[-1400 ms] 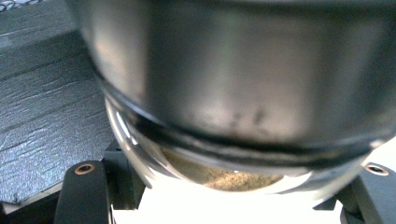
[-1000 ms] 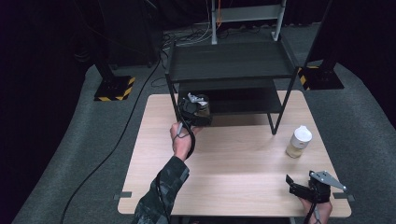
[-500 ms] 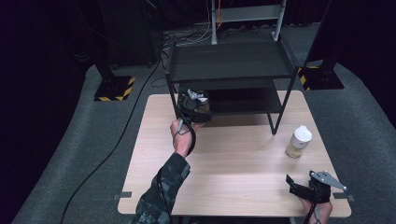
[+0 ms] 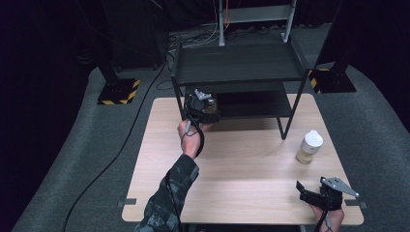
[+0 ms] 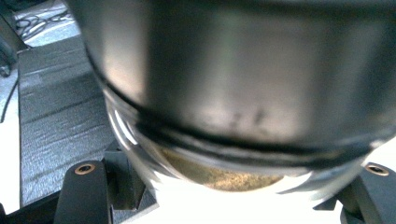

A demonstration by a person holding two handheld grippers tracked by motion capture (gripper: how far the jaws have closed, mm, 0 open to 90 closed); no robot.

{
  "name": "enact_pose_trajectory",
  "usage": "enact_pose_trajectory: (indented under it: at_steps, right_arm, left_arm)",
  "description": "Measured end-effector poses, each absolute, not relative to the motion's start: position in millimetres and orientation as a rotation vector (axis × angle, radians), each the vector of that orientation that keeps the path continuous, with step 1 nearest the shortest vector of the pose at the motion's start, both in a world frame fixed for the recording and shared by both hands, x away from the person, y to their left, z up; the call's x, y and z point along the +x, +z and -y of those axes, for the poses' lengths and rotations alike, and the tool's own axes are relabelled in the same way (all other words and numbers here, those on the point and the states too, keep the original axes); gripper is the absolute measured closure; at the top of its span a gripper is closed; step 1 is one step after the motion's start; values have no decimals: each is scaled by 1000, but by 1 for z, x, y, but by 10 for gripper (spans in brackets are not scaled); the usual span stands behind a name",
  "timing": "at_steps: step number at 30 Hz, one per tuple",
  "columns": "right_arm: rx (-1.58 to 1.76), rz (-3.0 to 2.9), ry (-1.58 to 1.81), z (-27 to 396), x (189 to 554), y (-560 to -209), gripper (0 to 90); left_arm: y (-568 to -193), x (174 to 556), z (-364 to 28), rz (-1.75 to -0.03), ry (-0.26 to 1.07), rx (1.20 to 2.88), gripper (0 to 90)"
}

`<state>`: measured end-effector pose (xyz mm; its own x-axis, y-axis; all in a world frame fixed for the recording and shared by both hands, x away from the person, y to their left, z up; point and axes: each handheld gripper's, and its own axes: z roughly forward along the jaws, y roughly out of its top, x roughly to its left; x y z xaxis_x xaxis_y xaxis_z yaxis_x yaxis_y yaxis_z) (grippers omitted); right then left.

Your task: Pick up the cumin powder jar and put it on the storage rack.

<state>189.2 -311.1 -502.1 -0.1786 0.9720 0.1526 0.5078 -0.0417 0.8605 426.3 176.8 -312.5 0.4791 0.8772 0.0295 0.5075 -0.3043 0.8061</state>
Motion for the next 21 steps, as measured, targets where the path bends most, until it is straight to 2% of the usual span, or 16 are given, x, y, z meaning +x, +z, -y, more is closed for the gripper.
enact_pose_trajectory:
  at_steps: [9,11,13,21]
  right_arm:
    - [1565,-1713,1158,311,189,-502,14]
    - [1564,-1714,1158,311,189,-502,14]
    - [1563,-1713,1160,312,189,-503,14]
    - [1564,-1711,1160,311,189,-503,14]
  left_arm:
    - [-321,431,-164,-1197,654,1937,302]
    - [-320,438,-170,-1144,634,1977,302]
    - [-325,434,-161,-1202,669,1927,302]
    - [-333,441,-159,-1188,672,1902,302]
